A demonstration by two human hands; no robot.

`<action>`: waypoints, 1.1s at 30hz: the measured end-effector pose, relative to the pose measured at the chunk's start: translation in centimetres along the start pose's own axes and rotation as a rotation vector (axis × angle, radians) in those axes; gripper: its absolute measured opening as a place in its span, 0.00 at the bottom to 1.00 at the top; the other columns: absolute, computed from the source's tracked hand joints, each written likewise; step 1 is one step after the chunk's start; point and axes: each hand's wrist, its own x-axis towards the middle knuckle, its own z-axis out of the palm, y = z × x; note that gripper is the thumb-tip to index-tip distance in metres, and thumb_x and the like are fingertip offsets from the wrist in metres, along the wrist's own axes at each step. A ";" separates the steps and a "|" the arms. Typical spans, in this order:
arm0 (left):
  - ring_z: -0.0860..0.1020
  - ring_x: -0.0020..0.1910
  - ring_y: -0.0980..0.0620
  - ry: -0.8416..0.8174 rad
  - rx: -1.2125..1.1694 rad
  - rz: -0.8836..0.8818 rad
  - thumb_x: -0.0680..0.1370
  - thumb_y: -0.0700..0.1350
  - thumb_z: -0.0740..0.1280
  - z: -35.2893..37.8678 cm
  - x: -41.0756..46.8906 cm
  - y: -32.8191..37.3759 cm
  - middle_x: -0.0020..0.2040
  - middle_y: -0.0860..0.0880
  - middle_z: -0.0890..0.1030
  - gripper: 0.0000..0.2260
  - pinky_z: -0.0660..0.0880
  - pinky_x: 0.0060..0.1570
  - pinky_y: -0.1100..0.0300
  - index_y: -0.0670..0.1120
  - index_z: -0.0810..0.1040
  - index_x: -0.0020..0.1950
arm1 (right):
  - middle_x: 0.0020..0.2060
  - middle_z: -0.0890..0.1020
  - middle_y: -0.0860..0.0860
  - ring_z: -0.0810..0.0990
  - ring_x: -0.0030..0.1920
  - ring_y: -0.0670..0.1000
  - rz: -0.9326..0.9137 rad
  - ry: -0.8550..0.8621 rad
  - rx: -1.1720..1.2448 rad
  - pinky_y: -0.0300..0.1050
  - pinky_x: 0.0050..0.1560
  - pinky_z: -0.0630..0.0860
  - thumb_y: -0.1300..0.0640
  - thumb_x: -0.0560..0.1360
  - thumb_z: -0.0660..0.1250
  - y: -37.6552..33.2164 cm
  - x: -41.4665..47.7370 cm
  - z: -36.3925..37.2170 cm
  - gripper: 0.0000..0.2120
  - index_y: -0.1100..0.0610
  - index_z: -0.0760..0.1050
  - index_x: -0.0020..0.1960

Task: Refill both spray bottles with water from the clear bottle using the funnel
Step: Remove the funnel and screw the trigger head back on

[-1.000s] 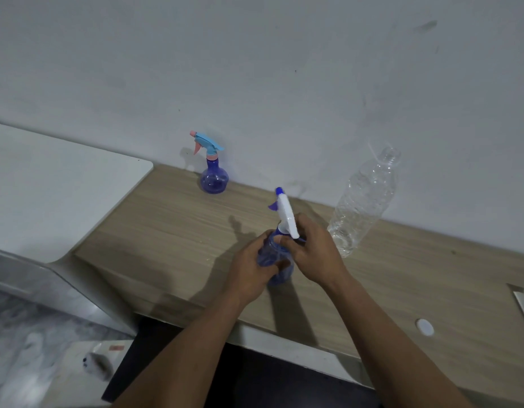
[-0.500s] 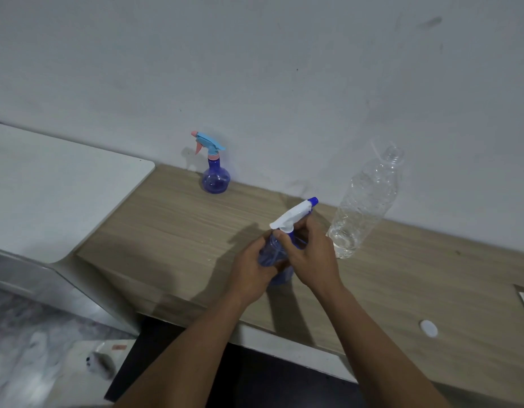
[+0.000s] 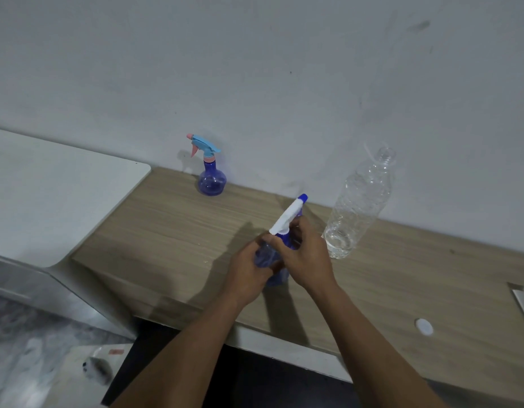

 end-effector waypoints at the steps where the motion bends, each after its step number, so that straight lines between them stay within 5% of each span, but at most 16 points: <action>1: 0.82 0.48 0.65 -0.009 -0.014 -0.006 0.71 0.32 0.76 0.0 0.0 0.0 0.46 0.62 0.85 0.24 0.76 0.44 0.71 0.55 0.78 0.60 | 0.41 0.83 0.45 0.82 0.43 0.45 -0.033 -0.015 -0.016 0.50 0.46 0.80 0.47 0.74 0.72 0.1 -0.2 0.0 0.08 0.48 0.75 0.48; 4: 0.83 0.49 0.61 -0.019 -0.022 0.000 0.71 0.32 0.76 0.0 0.1 0.0 0.47 0.62 0.85 0.25 0.77 0.46 0.69 0.59 0.79 0.57 | 0.40 0.82 0.46 0.82 0.43 0.48 -0.070 -0.031 -0.043 0.56 0.46 0.79 0.48 0.75 0.68 0.3 -0.4 0.0 0.06 0.48 0.74 0.48; 10: 0.84 0.51 0.55 0.003 0.024 0.004 0.71 0.35 0.77 -0.1 0.2 -0.5 0.51 0.54 0.85 0.21 0.77 0.46 0.69 0.53 0.80 0.58 | 0.42 0.83 0.44 0.82 0.44 0.41 0.027 0.003 0.005 0.41 0.45 0.80 0.47 0.69 0.79 -0.4 0.2 0.0 0.18 0.46 0.70 0.46; 15: 0.83 0.52 0.63 -0.036 0.012 0.007 0.71 0.34 0.76 -0.2 0.4 -0.5 0.49 0.65 0.84 0.25 0.78 0.50 0.67 0.61 0.78 0.57 | 0.42 0.83 0.47 0.82 0.44 0.48 -0.077 -0.025 -0.020 0.50 0.48 0.80 0.52 0.76 0.70 0.3 -0.3 -0.1 0.05 0.48 0.74 0.48; 19: 0.83 0.51 0.61 -0.001 0.060 0.025 0.70 0.37 0.78 -0.2 0.4 -0.8 0.50 0.60 0.85 0.23 0.76 0.48 0.70 0.57 0.79 0.59 | 0.41 0.83 0.44 0.82 0.43 0.40 -0.001 0.009 0.065 0.32 0.42 0.75 0.52 0.71 0.78 -0.2 0.0 -0.2 0.15 0.49 0.71 0.46; 25: 0.83 0.50 0.62 -0.029 0.003 0.031 0.71 0.33 0.76 -0.2 0.5 -1.1 0.50 0.60 0.85 0.25 0.77 0.46 0.69 0.59 0.79 0.59 | 0.43 0.83 0.45 0.82 0.45 0.45 -0.070 -0.021 0.026 0.47 0.48 0.80 0.53 0.76 0.71 0.5 -0.4 -0.2 0.05 0.47 0.75 0.49; 30: 0.84 0.51 0.57 -0.010 0.018 0.034 0.70 0.36 0.78 -0.1 0.5 -1.0 0.50 0.58 0.85 0.25 0.78 0.47 0.67 0.61 0.78 0.57 | 0.43 0.83 0.42 0.82 0.45 0.38 -0.004 0.011 0.100 0.32 0.44 0.76 0.52 0.72 0.77 0.1 -0.2 0.1 0.14 0.47 0.71 0.48; 33: 0.83 0.49 0.62 -0.040 0.000 0.050 0.71 0.35 0.77 -0.3 0.5 -1.1 0.48 0.62 0.85 0.25 0.77 0.46 0.69 0.63 0.77 0.56 | 0.46 0.83 0.43 0.83 0.48 0.44 -0.087 -0.022 0.060 0.44 0.51 0.80 0.55 0.77 0.71 0.6 -0.5 0.0 0.08 0.46 0.76 0.53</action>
